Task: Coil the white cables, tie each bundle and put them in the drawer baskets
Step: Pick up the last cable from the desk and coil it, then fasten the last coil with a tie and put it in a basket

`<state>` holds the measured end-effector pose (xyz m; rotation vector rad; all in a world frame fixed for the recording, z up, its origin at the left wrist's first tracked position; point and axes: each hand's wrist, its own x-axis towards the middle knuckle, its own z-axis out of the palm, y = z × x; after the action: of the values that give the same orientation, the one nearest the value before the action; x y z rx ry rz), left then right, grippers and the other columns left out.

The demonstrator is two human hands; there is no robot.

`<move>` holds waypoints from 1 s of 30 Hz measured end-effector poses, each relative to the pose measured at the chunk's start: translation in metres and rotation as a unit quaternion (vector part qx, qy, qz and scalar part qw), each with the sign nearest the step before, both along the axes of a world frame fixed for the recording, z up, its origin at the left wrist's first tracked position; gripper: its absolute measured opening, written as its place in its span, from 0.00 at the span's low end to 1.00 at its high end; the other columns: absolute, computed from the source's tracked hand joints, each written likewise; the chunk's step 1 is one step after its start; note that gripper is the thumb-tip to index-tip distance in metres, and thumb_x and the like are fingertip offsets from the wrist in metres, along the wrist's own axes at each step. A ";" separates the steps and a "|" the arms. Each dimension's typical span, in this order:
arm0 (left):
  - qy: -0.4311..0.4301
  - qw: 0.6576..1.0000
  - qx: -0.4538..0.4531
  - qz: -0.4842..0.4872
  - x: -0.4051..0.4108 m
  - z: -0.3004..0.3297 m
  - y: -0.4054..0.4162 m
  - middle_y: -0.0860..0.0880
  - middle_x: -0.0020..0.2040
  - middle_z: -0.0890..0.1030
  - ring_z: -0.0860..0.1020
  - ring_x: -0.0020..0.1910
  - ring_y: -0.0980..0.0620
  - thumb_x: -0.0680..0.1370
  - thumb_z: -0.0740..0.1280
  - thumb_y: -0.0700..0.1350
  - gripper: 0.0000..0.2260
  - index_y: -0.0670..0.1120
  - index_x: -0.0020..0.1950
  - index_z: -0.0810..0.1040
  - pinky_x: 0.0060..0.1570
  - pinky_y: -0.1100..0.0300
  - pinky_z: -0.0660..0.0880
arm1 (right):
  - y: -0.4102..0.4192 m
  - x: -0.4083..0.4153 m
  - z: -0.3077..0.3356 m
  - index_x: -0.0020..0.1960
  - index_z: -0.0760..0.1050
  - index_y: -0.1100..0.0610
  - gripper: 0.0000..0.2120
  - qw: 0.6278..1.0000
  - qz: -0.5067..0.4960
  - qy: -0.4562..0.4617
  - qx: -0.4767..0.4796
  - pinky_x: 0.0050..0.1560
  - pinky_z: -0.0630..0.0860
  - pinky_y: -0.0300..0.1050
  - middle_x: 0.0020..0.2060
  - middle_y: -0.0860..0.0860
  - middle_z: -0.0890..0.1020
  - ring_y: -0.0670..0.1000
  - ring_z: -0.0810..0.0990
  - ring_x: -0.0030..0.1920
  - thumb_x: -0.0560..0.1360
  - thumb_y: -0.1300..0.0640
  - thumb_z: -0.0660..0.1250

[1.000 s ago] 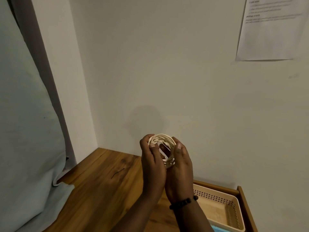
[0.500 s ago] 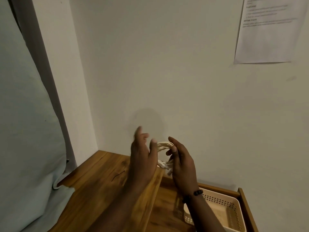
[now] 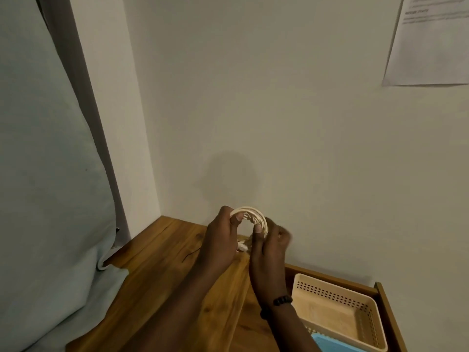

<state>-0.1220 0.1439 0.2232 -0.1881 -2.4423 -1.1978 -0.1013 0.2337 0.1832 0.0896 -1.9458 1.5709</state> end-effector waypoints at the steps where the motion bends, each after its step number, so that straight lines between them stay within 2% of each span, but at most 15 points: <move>1: -0.002 1.000 0.003 -0.002 0.002 -0.001 -0.003 0.52 0.49 0.78 0.76 0.41 0.58 0.83 0.57 0.50 0.11 0.46 0.61 0.71 0.36 0.69 0.72 | -0.003 -0.001 -0.004 0.65 0.67 0.49 0.17 0.999 0.033 -0.013 -0.006 0.45 0.80 0.41 0.55 0.48 0.75 0.47 0.80 0.47 0.81 0.45 0.51; 2: -0.004 1.000 0.009 -0.001 0.005 -0.003 -0.008 0.52 0.49 0.78 0.77 0.41 0.57 0.83 0.56 0.51 0.12 0.46 0.61 0.71 0.36 0.66 0.73 | -0.007 0.000 -0.007 0.63 0.67 0.48 0.14 0.998 0.060 -0.030 -0.007 0.40 0.81 0.41 0.48 0.49 0.79 0.47 0.81 0.42 0.82 0.46 0.50; 4: -0.039 0.998 0.044 -0.015 0.008 -0.006 -0.019 0.50 0.48 0.79 0.78 0.44 0.53 0.83 0.54 0.54 0.15 0.47 0.61 0.72 0.41 0.57 0.77 | -0.016 -0.002 -0.009 0.60 0.67 0.49 0.11 0.997 0.059 -0.054 0.008 0.34 0.77 0.36 0.39 0.48 0.80 0.45 0.80 0.36 0.83 0.49 0.50; 5: -0.066 0.995 0.072 -0.023 0.010 -0.009 -0.026 0.49 0.48 0.79 0.79 0.45 0.52 0.83 0.52 0.55 0.16 0.47 0.60 0.73 0.44 0.55 0.77 | -0.019 -0.003 -0.012 0.59 0.67 0.50 0.11 0.997 0.049 -0.060 0.019 0.33 0.76 0.35 0.38 0.48 0.80 0.45 0.79 0.35 0.83 0.49 0.49; 9: -0.179 0.972 0.149 -0.044 0.013 -0.037 -0.057 0.54 0.48 0.82 0.79 0.48 0.57 0.82 0.51 0.58 0.19 0.50 0.59 0.76 0.46 0.62 0.75 | -0.032 -0.006 -0.031 0.56 0.68 0.52 0.10 0.991 0.074 -0.104 0.046 0.31 0.73 0.34 0.39 0.47 0.80 0.44 0.79 0.35 0.84 0.52 0.50; 11: -0.214 0.956 0.198 -0.030 0.016 -0.060 -0.068 0.51 0.50 0.83 0.81 0.49 0.54 0.82 0.53 0.57 0.18 0.50 0.55 0.78 0.50 0.57 0.78 | -0.040 -0.006 -0.049 0.55 0.69 0.54 0.10 0.981 0.108 -0.146 0.062 0.31 0.72 0.32 0.39 0.48 0.80 0.44 0.78 0.34 0.84 0.53 0.50; 13: -0.240 0.939 0.244 0.004 0.017 -0.086 -0.076 0.48 0.46 0.81 0.80 0.46 0.51 0.83 0.55 0.55 0.17 0.49 0.49 0.79 0.47 0.55 0.78 | -0.048 -0.004 -0.067 0.57 0.69 0.57 0.13 0.968 0.142 -0.192 0.071 0.29 0.71 0.33 0.39 0.52 0.81 0.47 0.78 0.33 0.83 0.51 0.51; 15: -0.252 0.933 0.256 0.034 0.012 -0.106 -0.080 0.49 0.43 0.79 0.79 0.44 0.51 0.83 0.55 0.54 0.17 0.46 0.51 0.79 0.42 0.58 0.75 | -0.051 -0.006 -0.081 0.60 0.68 0.55 0.15 0.946 0.202 -0.251 0.041 0.32 0.74 0.38 0.42 0.54 0.82 0.50 0.80 0.35 0.83 0.47 0.51; 18: -0.247 0.940 0.231 0.045 -0.007 -0.126 -0.095 0.51 0.44 0.79 0.78 0.44 0.53 0.83 0.54 0.53 0.17 0.43 0.57 0.77 0.40 0.60 0.73 | -0.047 -0.022 -0.091 0.62 0.67 0.50 0.20 0.900 0.285 -0.331 -0.002 0.45 0.79 0.44 0.51 0.51 0.81 0.50 0.83 0.46 0.81 0.38 0.49; 20: -0.245 0.946 0.205 0.058 -0.024 -0.139 -0.107 0.46 0.51 0.82 0.79 0.49 0.50 0.84 0.54 0.52 0.18 0.41 0.59 0.77 0.47 0.58 0.74 | -0.045 -0.043 -0.102 0.63 0.67 0.50 0.23 0.892 0.273 -0.358 -0.038 0.50 0.78 0.47 0.55 0.49 0.79 0.50 0.81 0.52 0.80 0.36 0.47; 22: -0.252 0.944 0.198 0.078 -0.042 -0.152 -0.119 0.43 0.55 0.81 0.79 0.53 0.47 0.83 0.55 0.52 0.18 0.42 0.59 0.77 0.52 0.56 0.74 | -0.045 -0.074 -0.118 0.62 0.69 0.53 0.21 0.910 0.220 -0.351 -0.034 0.48 0.77 0.46 0.55 0.50 0.79 0.49 0.80 0.51 0.81 0.40 0.50; 24: -0.257 0.942 0.194 0.095 -0.062 -0.164 -0.131 0.44 0.56 0.81 0.79 0.55 0.46 0.83 0.55 0.53 0.19 0.42 0.60 0.77 0.54 0.54 0.75 | -0.048 -0.111 -0.137 0.60 0.72 0.54 0.14 0.930 0.172 -0.319 0.055 0.46 0.77 0.46 0.55 0.52 0.80 0.49 0.81 0.49 0.82 0.47 0.55; 26: -0.259 0.941 0.188 0.111 -0.083 -0.172 -0.140 0.44 0.57 0.81 0.79 0.57 0.45 0.83 0.55 0.53 0.20 0.40 0.62 0.76 0.57 0.52 0.75 | -0.054 -0.145 -0.153 0.60 0.74 0.55 0.10 0.935 0.154 -0.282 0.149 0.49 0.78 0.47 0.56 0.52 0.80 0.51 0.81 0.52 0.82 0.54 0.59; 28: -0.259 0.938 0.193 0.127 -0.108 -0.179 -0.148 0.43 0.58 0.81 0.79 0.57 0.45 0.83 0.55 0.53 0.19 0.40 0.62 0.76 0.59 0.50 0.75 | -0.066 -0.179 -0.167 0.60 0.76 0.56 0.10 0.928 0.146 -0.254 0.231 0.50 0.76 0.43 0.57 0.52 0.80 0.51 0.80 0.54 0.81 0.59 0.60; 30: -0.262 0.933 0.196 0.147 -0.131 -0.185 -0.155 0.42 0.58 0.80 0.79 0.57 0.44 0.83 0.55 0.52 0.18 0.40 0.62 0.75 0.60 0.48 0.75 | -0.081 -0.209 -0.176 0.62 0.76 0.56 0.12 0.909 0.142 -0.237 0.312 0.51 0.78 0.46 0.58 0.53 0.79 0.53 0.79 0.54 0.80 0.60 0.59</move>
<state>-0.2533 -0.0111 0.0379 0.6719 -2.4452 -1.7182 -0.3103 0.1524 0.0075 0.2865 -2.8831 1.1319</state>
